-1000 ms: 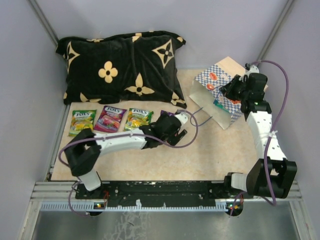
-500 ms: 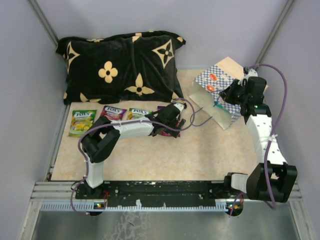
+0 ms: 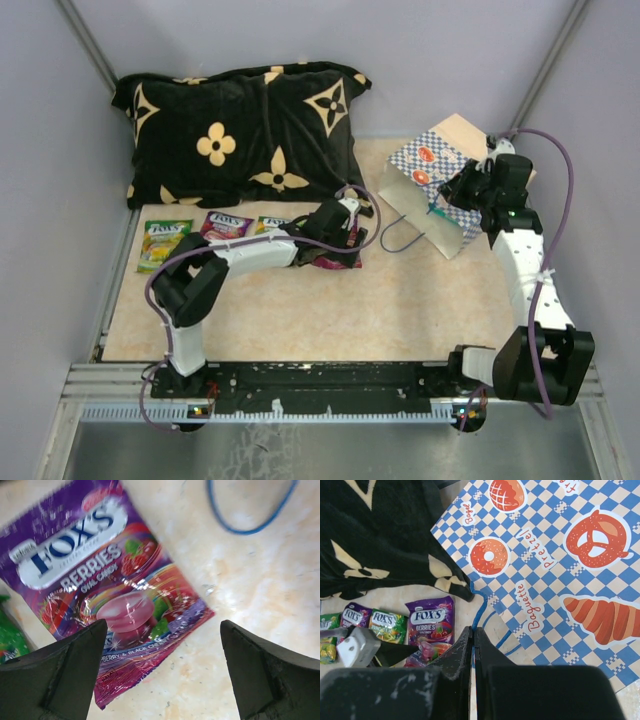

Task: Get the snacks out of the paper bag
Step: Place the snack at the center of the board, then take out the snack from the paper bag, then place the snack at the center of the board.

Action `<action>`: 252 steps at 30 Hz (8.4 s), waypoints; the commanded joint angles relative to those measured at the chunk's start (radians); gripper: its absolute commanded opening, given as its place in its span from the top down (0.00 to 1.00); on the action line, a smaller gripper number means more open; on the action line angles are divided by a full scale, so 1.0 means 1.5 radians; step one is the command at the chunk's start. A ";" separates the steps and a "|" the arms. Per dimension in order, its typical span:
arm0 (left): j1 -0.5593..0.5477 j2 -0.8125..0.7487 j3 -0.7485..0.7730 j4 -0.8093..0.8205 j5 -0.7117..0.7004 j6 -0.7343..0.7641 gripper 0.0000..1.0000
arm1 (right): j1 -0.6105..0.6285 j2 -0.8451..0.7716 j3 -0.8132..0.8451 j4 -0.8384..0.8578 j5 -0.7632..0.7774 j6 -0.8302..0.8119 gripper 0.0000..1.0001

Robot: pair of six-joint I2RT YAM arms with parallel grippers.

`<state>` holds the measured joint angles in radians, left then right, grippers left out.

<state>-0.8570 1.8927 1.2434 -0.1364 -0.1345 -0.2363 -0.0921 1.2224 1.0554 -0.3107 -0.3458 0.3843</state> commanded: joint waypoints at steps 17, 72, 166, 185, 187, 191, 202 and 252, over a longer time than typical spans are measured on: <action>0.000 0.050 0.238 0.253 0.385 0.498 0.00 | 0.047 -0.134 0.046 -0.119 -0.021 -0.073 0.98; -0.035 0.420 0.748 0.245 0.061 0.458 1.00 | 0.047 -0.612 -0.388 -0.074 0.130 0.492 0.02; -0.063 0.339 0.680 0.110 0.050 0.388 1.00 | -0.114 0.000 -0.384 0.442 -0.012 0.419 0.48; -0.064 0.313 0.644 0.115 0.084 0.374 1.00 | -0.100 0.426 -0.196 0.634 0.031 0.475 0.54; -0.064 0.312 0.643 0.113 0.088 0.374 1.00 | -0.093 0.455 -0.181 0.652 0.035 0.483 0.54; -0.064 0.310 0.643 0.104 0.096 0.372 1.00 | -0.077 0.519 -0.147 0.683 0.035 0.503 0.54; -0.064 0.321 0.654 0.095 0.080 0.390 1.00 | -0.039 0.534 -0.111 0.709 0.043 0.513 0.78; 0.032 0.286 0.603 0.110 0.148 0.283 1.00 | 0.618 -0.052 -0.053 -0.206 0.468 0.205 0.20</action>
<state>-0.8387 2.3680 2.1612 0.0269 0.0814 0.2070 0.8173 1.2964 1.0386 -0.9028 0.5156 0.7780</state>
